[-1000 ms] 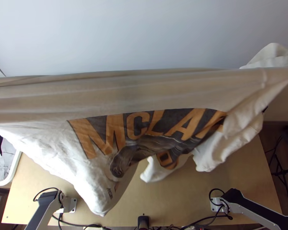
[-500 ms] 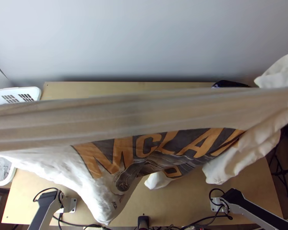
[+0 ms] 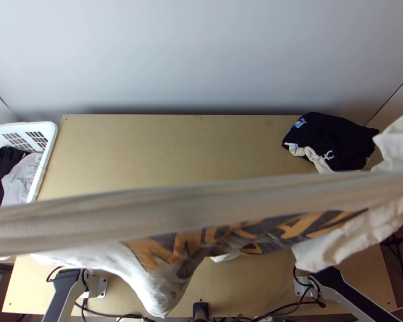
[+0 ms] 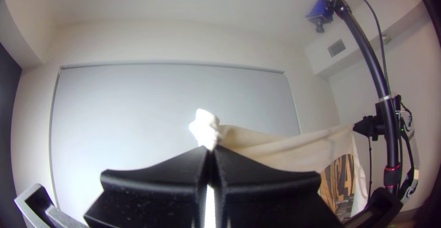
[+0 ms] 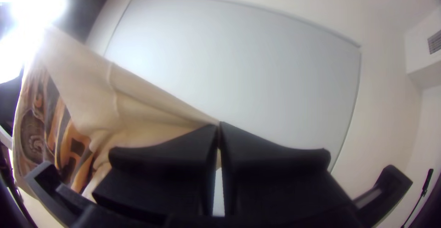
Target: Fold the t-shirt
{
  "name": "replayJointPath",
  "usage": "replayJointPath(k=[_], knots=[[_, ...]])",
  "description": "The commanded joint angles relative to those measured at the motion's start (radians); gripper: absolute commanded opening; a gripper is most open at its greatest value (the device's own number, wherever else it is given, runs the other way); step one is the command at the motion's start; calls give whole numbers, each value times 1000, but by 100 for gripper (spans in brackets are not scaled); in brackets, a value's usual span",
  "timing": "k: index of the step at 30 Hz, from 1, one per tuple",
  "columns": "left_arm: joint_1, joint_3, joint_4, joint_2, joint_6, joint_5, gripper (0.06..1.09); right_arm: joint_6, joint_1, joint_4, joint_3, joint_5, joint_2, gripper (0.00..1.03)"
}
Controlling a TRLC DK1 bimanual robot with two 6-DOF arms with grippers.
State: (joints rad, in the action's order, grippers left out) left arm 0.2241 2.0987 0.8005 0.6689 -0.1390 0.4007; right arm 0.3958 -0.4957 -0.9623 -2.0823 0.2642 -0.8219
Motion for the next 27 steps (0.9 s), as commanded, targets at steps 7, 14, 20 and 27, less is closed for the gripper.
replayJointPath(k=[7,14,20,27], knots=[[-12,-167,108,-111,22,27,9,-161,74,-182,125,-108,61,3],[-14,-499,75,-153,36,30,9,-221,75,-108,341,-187,30,3],[-15,-735,11,-109,52,61,9,-215,75,-3,568,-250,-40,3],[-15,-904,-184,1,59,46,9,-212,192,169,723,-373,-207,3]])
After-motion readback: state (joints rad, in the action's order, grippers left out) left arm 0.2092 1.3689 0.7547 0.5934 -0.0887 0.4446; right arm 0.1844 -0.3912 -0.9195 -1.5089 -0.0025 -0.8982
